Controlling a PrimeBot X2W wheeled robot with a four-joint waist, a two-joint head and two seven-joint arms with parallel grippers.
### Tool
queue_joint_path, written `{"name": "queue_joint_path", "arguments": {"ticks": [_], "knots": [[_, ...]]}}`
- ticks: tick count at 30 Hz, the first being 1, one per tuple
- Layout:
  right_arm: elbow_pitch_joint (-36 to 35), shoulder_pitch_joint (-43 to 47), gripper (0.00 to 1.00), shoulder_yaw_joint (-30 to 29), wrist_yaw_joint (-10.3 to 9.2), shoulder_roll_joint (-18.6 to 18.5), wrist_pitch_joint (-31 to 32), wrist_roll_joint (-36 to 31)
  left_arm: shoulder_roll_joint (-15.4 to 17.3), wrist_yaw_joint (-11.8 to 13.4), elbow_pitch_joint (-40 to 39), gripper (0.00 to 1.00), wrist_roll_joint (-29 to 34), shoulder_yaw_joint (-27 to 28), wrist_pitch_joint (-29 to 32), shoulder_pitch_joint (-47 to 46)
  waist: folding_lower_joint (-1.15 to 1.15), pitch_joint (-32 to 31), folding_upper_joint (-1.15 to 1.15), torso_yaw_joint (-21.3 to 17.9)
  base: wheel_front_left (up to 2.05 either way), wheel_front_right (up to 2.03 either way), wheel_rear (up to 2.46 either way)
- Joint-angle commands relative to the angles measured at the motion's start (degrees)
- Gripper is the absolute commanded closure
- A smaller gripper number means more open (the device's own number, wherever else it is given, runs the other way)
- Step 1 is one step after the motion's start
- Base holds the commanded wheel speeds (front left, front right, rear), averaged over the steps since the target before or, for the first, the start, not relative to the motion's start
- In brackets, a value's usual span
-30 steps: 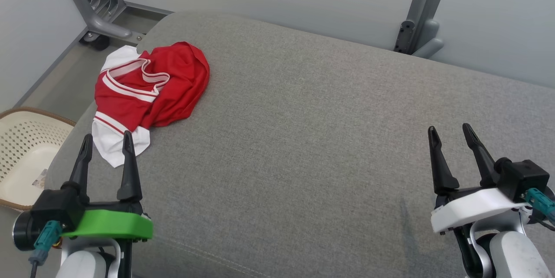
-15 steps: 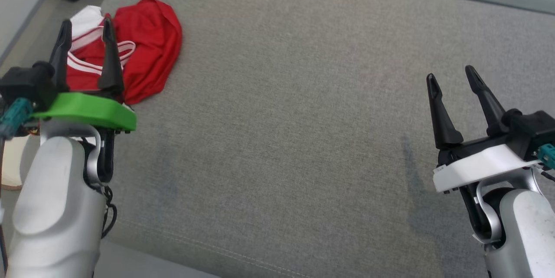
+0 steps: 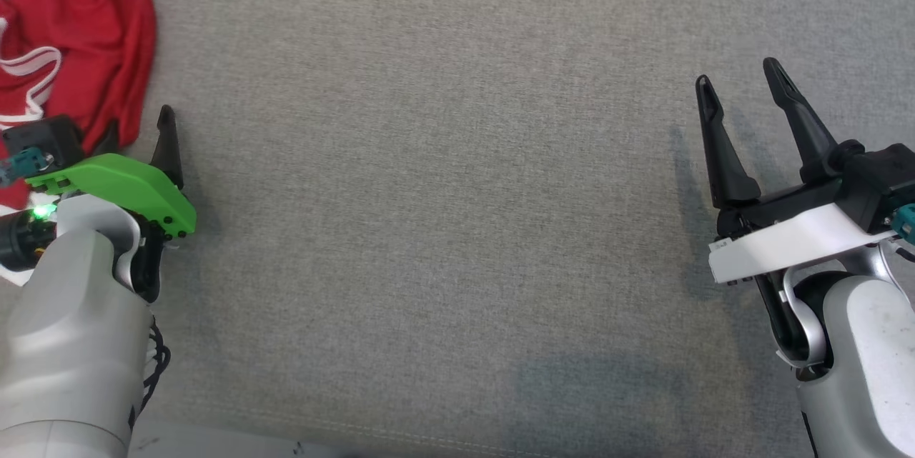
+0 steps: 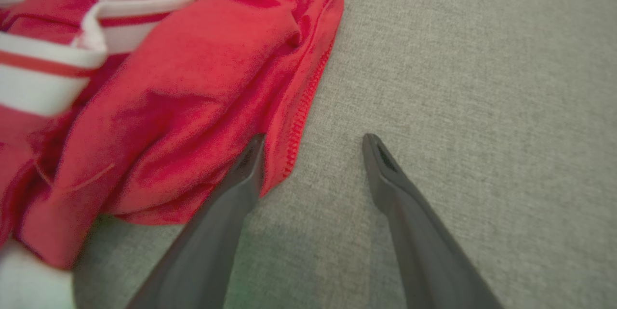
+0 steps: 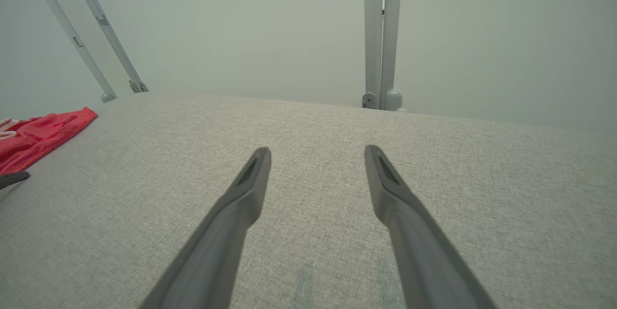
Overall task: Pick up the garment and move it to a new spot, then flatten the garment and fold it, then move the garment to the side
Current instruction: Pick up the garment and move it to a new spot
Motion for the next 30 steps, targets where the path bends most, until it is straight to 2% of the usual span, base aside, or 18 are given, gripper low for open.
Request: {"name": "queue_joint_path", "arguments": {"ticks": [1,2,3,4,5,10,15,23,30], "knots": [[-0.15,-0.85,0.0,-0.02,-0.06,-0.24,-0.34,0.34,0.7,-0.25,1.38,0.0,-0.3,0.07,0.27,-1.27,-0.01,3.7,0.0,-3.72,0.0,0.0,0.0],[-0.15,-1.09,0.0,-0.02,-0.06,-0.21,-0.44,0.37,1.03,-0.31,2.74,0.0,-0.69,0.15,0.34,-1.61,-0.01,3.99,0.0,-3.97,0.0,0.0,0.0],[-0.08,-1.24,0.0,-0.15,-0.06,-0.16,-0.57,0.36,1.21,-0.24,4.03,0.1,-1.09,0.3,0.43,-1.73,-0.01,4.16,0.0,-4.17,0.0,0.0,0.0],[0.02,-1.25,0.0,-0.29,-0.06,-0.12,-0.63,0.37,1.4,-0.27,5.12,0.72,-1.17,0.26,0.03,-1.83,-0.01,4.25,0.0,-4.31,0.0,0.0,0.0],[0.14,-1.22,0.0,-0.4,-0.06,-0.11,-0.76,0.39,1.62,-0.3,5.99,1.0,-1.24,0.16,-0.15,-1.87,-0.01,4.31,0.0,-4.41,0.0,0.0,0.0],[0.77,-0.5,0.0,-1.27,-0.06,0.06,-1.18,0.45,2.81,0.66,8.26,1.0,0.04,-0.47,-2.92,-2.76,-0.01,3.62,0.0,-4.17,0.0,0.0,0.0],[1.39,0.28,0.0,-1.7,-0.06,0.4,-1.67,0.24,4.39,1.83,5.94,1.0,1.62,-0.42,-4.8,-3.02,-0.01,1.6,0.0,-3.6,0.0,0.0,0.0],[3.05,2.84,0.0,-3.14,-0.06,1.78,-3.15,0.27,6.12,6.08,-16.96,1.0,7.27,5.61,-4.99,4.14,-0.01,-5.6,0.0,-2.87,0.0,0.0,0.0],[4.56,5.59,0.0,-3.55,-0.06,3.48,-4.23,0.72,5.0,8.19,-35.57,1.0,12.23,10.43,-5.01,14.02,-0.01,-11.98,0.0,-4.46,0.0,0.0,0.0]]}}
